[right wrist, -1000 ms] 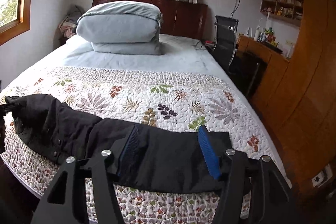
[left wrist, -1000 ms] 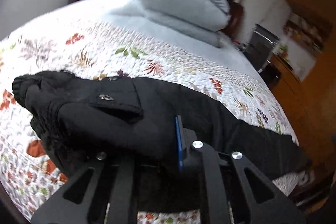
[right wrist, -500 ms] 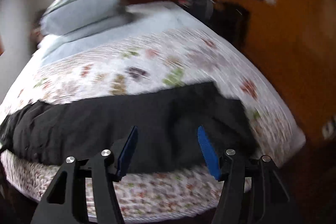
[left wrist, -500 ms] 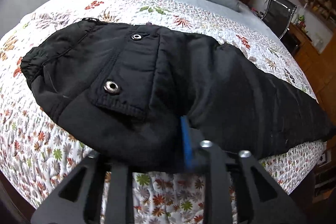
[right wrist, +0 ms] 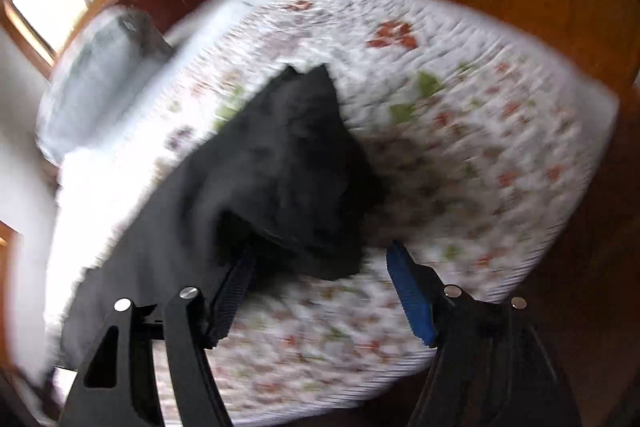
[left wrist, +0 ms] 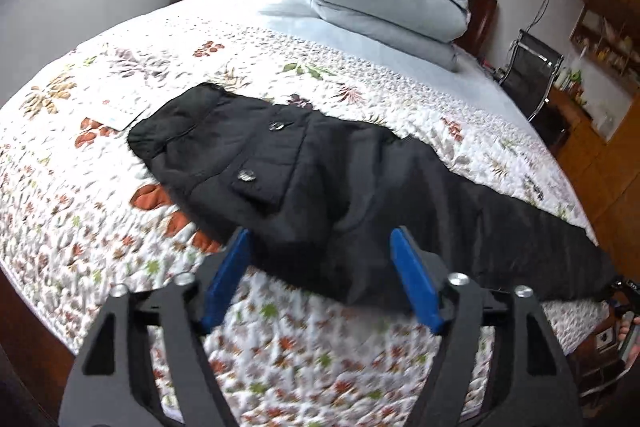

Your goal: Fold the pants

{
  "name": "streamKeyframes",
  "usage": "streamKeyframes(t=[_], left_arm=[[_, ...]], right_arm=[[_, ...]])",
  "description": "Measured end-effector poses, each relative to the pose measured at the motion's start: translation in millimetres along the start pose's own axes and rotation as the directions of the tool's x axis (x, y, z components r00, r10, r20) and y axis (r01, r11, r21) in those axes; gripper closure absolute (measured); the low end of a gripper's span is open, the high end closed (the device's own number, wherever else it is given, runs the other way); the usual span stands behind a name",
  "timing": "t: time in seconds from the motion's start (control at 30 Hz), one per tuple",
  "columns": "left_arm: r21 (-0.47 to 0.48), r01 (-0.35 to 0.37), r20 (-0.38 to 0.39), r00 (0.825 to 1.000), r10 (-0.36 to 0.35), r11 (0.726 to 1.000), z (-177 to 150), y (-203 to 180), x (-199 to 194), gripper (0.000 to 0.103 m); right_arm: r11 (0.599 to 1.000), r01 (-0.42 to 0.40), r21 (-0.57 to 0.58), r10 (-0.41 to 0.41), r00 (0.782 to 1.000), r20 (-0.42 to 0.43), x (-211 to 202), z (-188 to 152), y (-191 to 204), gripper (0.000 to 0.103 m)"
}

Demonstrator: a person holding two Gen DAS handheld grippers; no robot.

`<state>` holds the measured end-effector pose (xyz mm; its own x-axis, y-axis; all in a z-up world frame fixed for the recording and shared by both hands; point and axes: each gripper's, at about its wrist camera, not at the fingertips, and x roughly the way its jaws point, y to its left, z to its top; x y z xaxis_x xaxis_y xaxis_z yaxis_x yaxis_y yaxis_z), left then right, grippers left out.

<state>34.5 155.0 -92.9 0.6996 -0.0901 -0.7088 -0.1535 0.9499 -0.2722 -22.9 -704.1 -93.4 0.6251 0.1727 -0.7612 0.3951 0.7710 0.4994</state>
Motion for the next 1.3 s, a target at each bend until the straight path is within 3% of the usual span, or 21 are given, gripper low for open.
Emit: streamKeyframes(t=[0.03, 0.13, 0.2, 0.33, 0.47, 0.57, 0.67, 0.8, 0.87, 1.03, 1.13, 1.2, 1.27, 1.3], left_arm=[[0.0, -0.001, -0.01, 1.0, 0.001, 1.0, 3.4, -2.0, 4.8, 0.027], [0.004, -0.021, -0.044, 0.999, 0.021, 1.0, 7.0, -4.2, 20.9, 0.027], [-0.014, -0.068, -0.093, 0.993, 0.066, 0.998, 5.7, -3.0, 31.3, 0.027], [-0.039, -0.067, -0.089, 0.994, 0.063, 0.997, -0.2, 1.9, 28.2, 0.026], [-0.031, -0.093, -0.115, 0.989, 0.089, 0.995, -5.8, 6.5, 29.6, 0.026], [-0.036, -0.093, -0.107, 0.99, 0.089, 0.995, -7.3, 7.5, 26.3, 0.019], [-0.031, -0.096, -0.089, 0.992, 0.093, 0.995, -11.0, 6.7, 18.0, 0.015], [-0.043, -0.091, -0.106, 0.991, 0.086, 0.995, -10.3, 10.6, 23.0, 0.015], [-0.062, -0.078, -0.11, 0.991, 0.071, 0.995, -9.8, 11.9, 26.9, 0.015], [-0.107, -0.039, -0.113, 0.993, 0.026, 0.994, -10.2, 10.7, 36.0, 0.015], [-0.128, -0.031, -0.118, 0.993, 0.016, 0.991, -9.4, 12.2, 40.0, 0.015], [-0.144, -0.035, -0.114, 0.993, 0.019, 0.989, -6.6, 15.0, 42.8, 0.014], [-0.174, -0.04, -0.117, 0.993, 0.02, 0.984, -2.1, 19.6, 49.8, 0.014], [-0.187, -0.039, -0.122, 0.992, 0.016, 0.982, -0.6, 21.6, 52.4, 0.014]], right_arm=[[1.0, -0.016, 0.018, 0.017, 1.0, -0.011, 1.8, 2.1, 0.9, 0.028], [0.999, -0.005, 0.045, 0.007, 0.999, -0.039, 11.1, 10.6, 5.4, 0.027], [0.997, 0.044, 0.065, -0.039, 0.996, -0.084, 13.3, 10.2, 9.0, 0.027], [0.996, -0.008, 0.093, 0.011, 0.999, -0.036, -13.0, -1.8, 18.1, 0.027], [0.991, -0.026, 0.131, 0.031, 0.999, -0.039, -13.0, -3.0, 29.4, 0.022], [0.986, 0.021, 0.163, -0.01, 0.998, -0.069, -8.0, -6.9, 35.3, 0.022], [0.975, 0.059, 0.216, -0.05, 0.998, -0.048, -24.1, -21.2, 34.2, 0.022], [0.971, 0.189, 0.145, -0.192, 0.981, 0.008, -47.7, -30.7, 44.2, 0.022], [0.984, 0.135, 0.118, -0.138, 0.99, 0.019, -48.6, -29.3, 49.5, 0.02], [0.973, 0.025, 0.231, -0.017, 0.999, -0.034, -11.6, -15.4, 39.0, 0.02], [0.959, 0.031, 0.28, -0.021, 0.999, -0.04, 15.8, 1.3, 33.7, 0.02], [0.956, 0.06, 0.287, -0.047, 0.998, -0.051, 34.0, 12.7, 31.1, 0.034], [0.954, 0.033, 0.297, -0.009, 0.997, -0.08, 51.4, 22.0, 32.0, 0.071], [0.959, 0.027, 0.283, -0.002, 0.996, -0.089, 55.8, 26.2, 35.8, 0.075]])
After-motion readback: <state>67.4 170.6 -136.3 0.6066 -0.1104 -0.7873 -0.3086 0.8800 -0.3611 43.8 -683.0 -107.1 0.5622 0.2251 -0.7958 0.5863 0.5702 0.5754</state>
